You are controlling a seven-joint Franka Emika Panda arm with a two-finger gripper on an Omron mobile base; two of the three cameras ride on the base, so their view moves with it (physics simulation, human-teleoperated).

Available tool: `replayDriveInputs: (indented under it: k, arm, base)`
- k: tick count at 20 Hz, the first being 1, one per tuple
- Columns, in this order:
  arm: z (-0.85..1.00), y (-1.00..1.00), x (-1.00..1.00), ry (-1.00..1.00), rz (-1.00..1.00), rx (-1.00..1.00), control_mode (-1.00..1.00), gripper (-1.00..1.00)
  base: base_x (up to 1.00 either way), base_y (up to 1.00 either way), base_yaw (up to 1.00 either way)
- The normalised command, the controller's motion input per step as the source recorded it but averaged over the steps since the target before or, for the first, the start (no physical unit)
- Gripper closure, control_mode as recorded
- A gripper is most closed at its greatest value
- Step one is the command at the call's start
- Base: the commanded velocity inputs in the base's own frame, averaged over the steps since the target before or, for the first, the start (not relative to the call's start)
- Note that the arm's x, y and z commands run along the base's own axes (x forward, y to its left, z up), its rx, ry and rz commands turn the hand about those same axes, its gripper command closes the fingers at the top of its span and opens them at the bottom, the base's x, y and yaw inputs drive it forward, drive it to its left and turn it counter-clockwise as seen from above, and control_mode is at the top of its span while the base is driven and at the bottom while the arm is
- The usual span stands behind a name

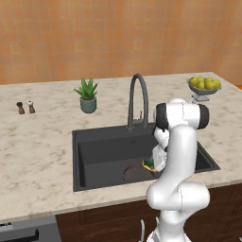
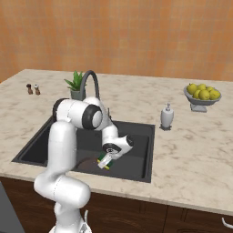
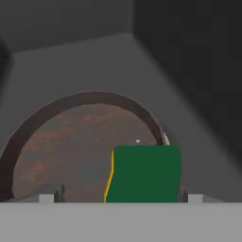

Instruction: Pick the pan and sponge and place them into the sink. Then turn on the water.

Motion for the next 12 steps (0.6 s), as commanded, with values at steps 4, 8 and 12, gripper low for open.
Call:
replayDriveInputs:
  k: [4, 8, 12]
  arm:
    - [0.69, 0.17, -0.36, -0.22, 0.00, 0.00, -1.00, -1.00]
    - [0.96, 0.00, -0.54, -0.22, 0.00, 0.00, -1.00, -1.00]
    - [0.99, 0.00, -0.60, -0.21, -0.01, 0.00, -1.00, -1.00]
  base:
    - [0.00, 0.00, 0.00]
    - [0.00, 0.00, 0.00]
    - [0.00, 0.00, 0.00]
